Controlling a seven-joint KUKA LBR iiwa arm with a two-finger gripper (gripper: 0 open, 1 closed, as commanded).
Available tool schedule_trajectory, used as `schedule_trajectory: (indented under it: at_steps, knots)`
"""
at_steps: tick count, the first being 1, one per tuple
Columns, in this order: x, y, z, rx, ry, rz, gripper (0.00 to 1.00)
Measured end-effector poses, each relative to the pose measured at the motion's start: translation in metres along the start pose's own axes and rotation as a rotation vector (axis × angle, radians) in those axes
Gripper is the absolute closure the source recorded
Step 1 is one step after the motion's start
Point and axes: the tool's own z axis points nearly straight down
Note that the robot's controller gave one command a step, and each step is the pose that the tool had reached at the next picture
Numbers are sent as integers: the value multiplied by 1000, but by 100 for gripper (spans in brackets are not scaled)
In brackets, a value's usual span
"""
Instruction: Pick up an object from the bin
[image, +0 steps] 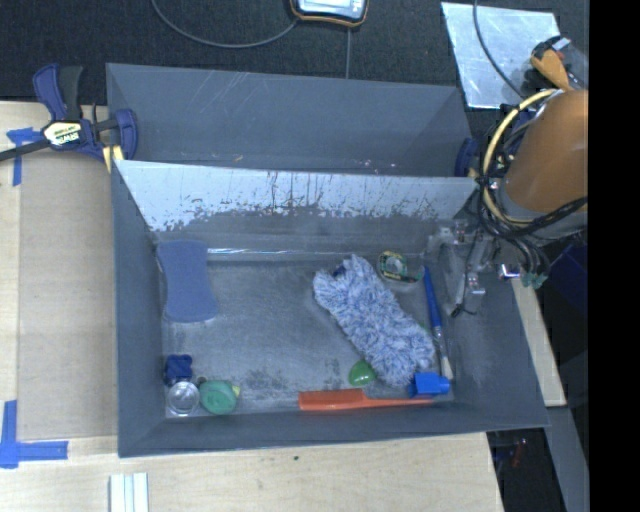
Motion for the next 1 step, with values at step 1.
schedule_trajectory:
  at_steps: [1]
  knots:
    - [-2, 1, -5, 1, -9, -4, 0]
